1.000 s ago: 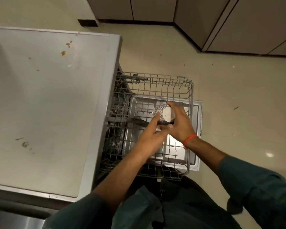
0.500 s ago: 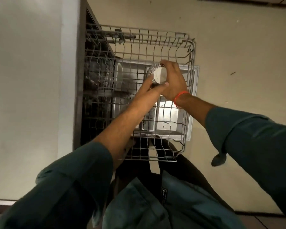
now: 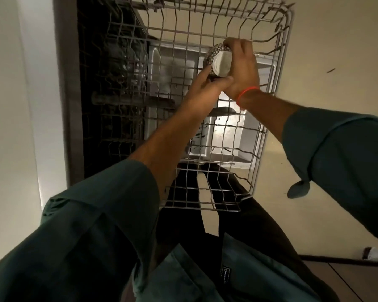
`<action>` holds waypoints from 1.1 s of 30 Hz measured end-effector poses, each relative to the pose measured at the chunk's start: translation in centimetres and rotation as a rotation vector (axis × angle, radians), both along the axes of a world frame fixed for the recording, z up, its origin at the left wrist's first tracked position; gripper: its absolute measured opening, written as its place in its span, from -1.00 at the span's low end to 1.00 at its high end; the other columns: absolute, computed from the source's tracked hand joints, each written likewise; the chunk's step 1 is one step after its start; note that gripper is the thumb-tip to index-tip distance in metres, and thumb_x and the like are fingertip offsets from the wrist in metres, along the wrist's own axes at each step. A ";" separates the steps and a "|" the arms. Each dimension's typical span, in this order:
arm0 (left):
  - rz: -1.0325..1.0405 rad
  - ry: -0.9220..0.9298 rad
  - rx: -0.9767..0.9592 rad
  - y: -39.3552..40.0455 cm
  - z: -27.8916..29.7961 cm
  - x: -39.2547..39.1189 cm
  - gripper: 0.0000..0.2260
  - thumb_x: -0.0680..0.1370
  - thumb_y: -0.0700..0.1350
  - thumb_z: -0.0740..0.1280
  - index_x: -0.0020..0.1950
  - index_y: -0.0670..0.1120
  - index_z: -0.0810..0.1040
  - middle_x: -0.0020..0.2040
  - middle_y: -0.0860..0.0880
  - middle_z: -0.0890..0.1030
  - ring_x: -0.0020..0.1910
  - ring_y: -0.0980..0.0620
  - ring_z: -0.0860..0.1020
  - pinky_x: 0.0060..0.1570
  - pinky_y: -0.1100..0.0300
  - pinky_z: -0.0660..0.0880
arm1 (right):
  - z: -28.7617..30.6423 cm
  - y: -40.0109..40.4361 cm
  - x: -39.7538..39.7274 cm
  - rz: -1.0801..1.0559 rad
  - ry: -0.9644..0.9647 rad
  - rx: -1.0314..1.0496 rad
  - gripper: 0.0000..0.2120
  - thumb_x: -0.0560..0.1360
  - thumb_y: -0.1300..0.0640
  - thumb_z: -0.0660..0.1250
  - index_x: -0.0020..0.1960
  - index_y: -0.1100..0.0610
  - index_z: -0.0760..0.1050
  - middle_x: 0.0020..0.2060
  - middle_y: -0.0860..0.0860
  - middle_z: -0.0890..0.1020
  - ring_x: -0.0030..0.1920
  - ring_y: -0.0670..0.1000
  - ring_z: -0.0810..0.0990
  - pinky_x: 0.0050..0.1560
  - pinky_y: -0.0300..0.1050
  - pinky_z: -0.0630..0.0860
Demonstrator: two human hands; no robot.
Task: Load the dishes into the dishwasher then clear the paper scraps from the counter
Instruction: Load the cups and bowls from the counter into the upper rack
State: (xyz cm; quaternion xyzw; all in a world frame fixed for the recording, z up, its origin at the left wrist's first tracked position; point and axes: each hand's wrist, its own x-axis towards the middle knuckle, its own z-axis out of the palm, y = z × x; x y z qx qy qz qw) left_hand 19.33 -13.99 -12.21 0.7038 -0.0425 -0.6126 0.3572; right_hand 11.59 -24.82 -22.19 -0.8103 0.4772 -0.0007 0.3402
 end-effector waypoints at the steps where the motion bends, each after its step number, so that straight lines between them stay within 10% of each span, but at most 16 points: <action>1: 0.000 0.010 0.009 0.3 -0.2 -0.1 -0.46 0.64 0.00 0.35 0.60 0.12 0.28 0.32 0.15 0.43 0.26 0.13 0.46 0.38 0.06 0.41 | -0.4 0.0 0.2 0.002 0.016 -0.001 -0.24 0.29 -0.02 0.49 0.45 0.04 0.35 0.35 0.12 0.39 0.31 0.20 0.45 0.19 -0.03 0.51; 4: 0.013 0.026 0.040 1.0 -0.8 -0.2 -0.37 0.60 0.07 0.39 0.63 0.18 0.20 0.58 0.00 0.31 0.47 -0.02 0.40 0.45 -0.10 0.37 | -1.2 -0.1 0.5 -0.005 0.056 -0.015 -0.21 0.28 0.08 0.56 0.45 0.02 0.34 0.38 0.10 0.38 0.33 0.19 0.43 0.17 -0.07 0.50; 14: 0.071 0.005 0.016 1.8 -0.2 0.2 -0.36 0.59 0.08 0.40 0.62 0.19 0.21 0.59 -0.01 0.30 0.49 -0.04 0.41 0.47 -0.13 0.35 | -0.4 -0.2 -0.5 -0.002 0.053 0.029 -0.20 0.32 0.03 0.58 0.47 0.05 0.32 0.43 0.13 0.33 0.37 0.23 0.41 0.29 0.09 0.53; 33: -0.001 -0.157 -0.222 10.1 12.1 -3.2 -0.32 0.60 0.14 0.36 0.65 0.18 0.12 0.62 0.08 0.24 0.57 0.09 0.25 0.54 -0.18 0.21 | 15.5 10.2 -5.5 -0.210 -0.442 0.207 -0.52 0.51 0.13 0.44 0.40 0.11 0.44 0.35 0.07 0.45 0.32 -0.04 0.44 0.31 -0.41 0.33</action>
